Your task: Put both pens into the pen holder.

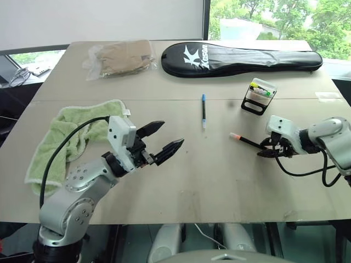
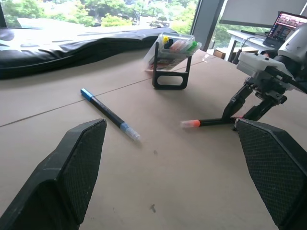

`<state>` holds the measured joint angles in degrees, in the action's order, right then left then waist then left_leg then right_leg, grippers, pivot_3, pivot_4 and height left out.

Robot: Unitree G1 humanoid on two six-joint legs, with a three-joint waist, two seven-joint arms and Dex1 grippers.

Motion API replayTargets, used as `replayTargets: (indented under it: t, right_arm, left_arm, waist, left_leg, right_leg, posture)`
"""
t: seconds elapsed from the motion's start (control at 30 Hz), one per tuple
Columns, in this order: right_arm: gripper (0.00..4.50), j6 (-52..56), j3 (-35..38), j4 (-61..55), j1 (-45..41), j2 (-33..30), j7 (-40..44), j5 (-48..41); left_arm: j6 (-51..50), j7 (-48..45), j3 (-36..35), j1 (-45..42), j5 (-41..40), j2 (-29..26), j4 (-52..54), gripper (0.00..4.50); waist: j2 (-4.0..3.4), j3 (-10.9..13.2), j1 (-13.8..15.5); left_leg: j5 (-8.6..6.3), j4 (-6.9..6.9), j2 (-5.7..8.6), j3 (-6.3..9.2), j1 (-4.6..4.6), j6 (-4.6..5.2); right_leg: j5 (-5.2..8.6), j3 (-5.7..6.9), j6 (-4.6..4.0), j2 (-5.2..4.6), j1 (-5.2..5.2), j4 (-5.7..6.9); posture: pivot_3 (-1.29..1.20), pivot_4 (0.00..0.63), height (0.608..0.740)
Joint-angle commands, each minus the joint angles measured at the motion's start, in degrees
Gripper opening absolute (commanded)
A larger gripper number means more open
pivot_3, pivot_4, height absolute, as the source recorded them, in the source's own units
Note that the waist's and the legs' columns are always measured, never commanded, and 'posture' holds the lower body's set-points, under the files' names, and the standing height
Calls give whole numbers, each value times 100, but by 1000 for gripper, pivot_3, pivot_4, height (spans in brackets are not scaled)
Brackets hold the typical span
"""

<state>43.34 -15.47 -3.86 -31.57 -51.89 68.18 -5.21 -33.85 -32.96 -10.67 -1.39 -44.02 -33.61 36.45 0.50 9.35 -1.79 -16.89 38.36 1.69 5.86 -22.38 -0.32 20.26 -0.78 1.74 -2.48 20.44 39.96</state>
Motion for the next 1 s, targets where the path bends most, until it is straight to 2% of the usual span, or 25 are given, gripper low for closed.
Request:
replayTargets:
  t: [0.03, 0.2, 0.4, 0.43, 0.47, 0.53, 0.63, 0.67, 0.77, 0.8, 0.87, 0.9, 1.0]
  right_arm:
    - [3602, 487, 71, -100, -340, 437, -454, -64]
    - [3602, 1476, -111, -164, -865, 1044, -903, -98]
    - [3602, 1842, -898, -146, -1180, 1131, -1276, 263]
    - [3073, 1853, -1017, -130, -1183, 1074, -1217, 269]
    - [2831, 1874, -1095, -117, -1182, 1024, -1183, 262]
    - [2030, 1840, -1167, -65, -1181, 949, -1190, 290]
    - [528, 1693, -1171, -57, -1185, 800, -1163, 318]
    - [413, 1628, -1168, -56, -1188, 751, -1168, 346]
    - [10, 1264, -541, -318, -1079, 754, -1062, -42]
    - [8, 1202, 24, -402, -1075, 945, -968, -481]
    - [7, 899, 1677, -416, -1243, 1542, -704, -1840]
    - [6, 816, 2192, -399, -1322, 1734, -676, -2265]
    - [6, 862, 2822, -433, -1644, 1823, -872, -2725]
  left_arm:
    - [66, -93, -39, -64, -21, -64, 41, 4500]
    - [71, -103, -28, -32, -1, -53, 86, 4500]
    - [98, -41, 1, 48, 28, -8, 179, 4500]
    - [101, -28, 2, 58, 29, 0, 190, 4500]
    - [104, -19, 0, 68, 30, 6, 198, 4500]
    - [106, -13, -7, 77, 33, 12, 202, 4500]
    - [118, -15, -11, 80, 44, 14, 189, 4500]
    - [120, -13, -6, 72, 48, 18, 183, 4500]
    - [126, -47, 16, 42, 29, 28, 174, 4500]
    - [113, -109, 24, 48, -28, 10, 215, 4500]
    - [223, -353, -32, 85, -291, 62, 319, 4500]
    - [222, -440, -57, 94, -390, 46, 350, 4500]
    - [218, -598, -175, -74, -699, 17, 358, 4500]
  waist:
    - [3, 0, -65]
    - [-1, 3, -42]
    - [0, 2, 24]
    - [0, 1, 18]
    - [2, 0, 15]
    - [2, -1, 13]
    - [5, -3, 21]
    - [5, -3, 26]
    - [7, -4, 77]
    - [6, -4, 95]
    - [7, -3, 104]
    - [6, 1, 97]
    - [-5, 11, 21]
  left_leg:
    - [0, 2, 0, 0, 3, 0]
    - [0, -2, 0, 0, 8, 0]
    - [0, 3, 5, 8, -26, 0]
    - [0, 3, 5, 9, -25, 0]
    - [0, 2, 5, 8, -23, 0]
    - [0, 2, 3, 9, -21, 0]
    - [0, 3, 4, 10, -20, 0]
    - [0, 6, 5, 10, -20, 0]
    - [0, 10, 6, 10, -20, 1]
    - [0, 10, 6, 10, -20, 1]
    - [0, 9, 6, 11, -21, 1]
    - [0, 10, 6, 12, -23, 1]
    - [0, 6, 1, 5, -29, 0]
  right_leg:
    - [-4, -2, 2, 0, -3, 0]
    - [-8, -6, 3, 3, 0, 0]
    - [-8, 5, 4, -6, 24, -9]
    - [-8, 5, 4, -5, 24, -8]
    - [-8, 5, 3, -5, 24, -6]
    - [-8, 6, 3, -3, 23, -4]
    - [-8, 6, 4, -4, 21, -4]
    - [-8, 7, 4, -5, 20, -4]
    - [-10, 6, 7, -5, 19, -3]
    - [-10, 7, 7, -5, 19, -3]
    - [-10, 8, 7, -6, 20, -4]
    - [-10, 10, 7, -6, 21, -4]
    - [-11, 7, 7, 0, 27, 1]
  posture:
    - [0, 150, 740]
    - [0, 150, 740]
    - [0, 150, 740]
    - [0, 150, 740]
    - [0, 150, 740]
    - [0, 150, 740]
    - [0, 150, 740]
    - [0, 150, 740]
    - [0, 150, 740]
    - [0, 150, 740]
    - [0, 150, 740]
    - [0, 150, 740]
    - [0, 150, 740]
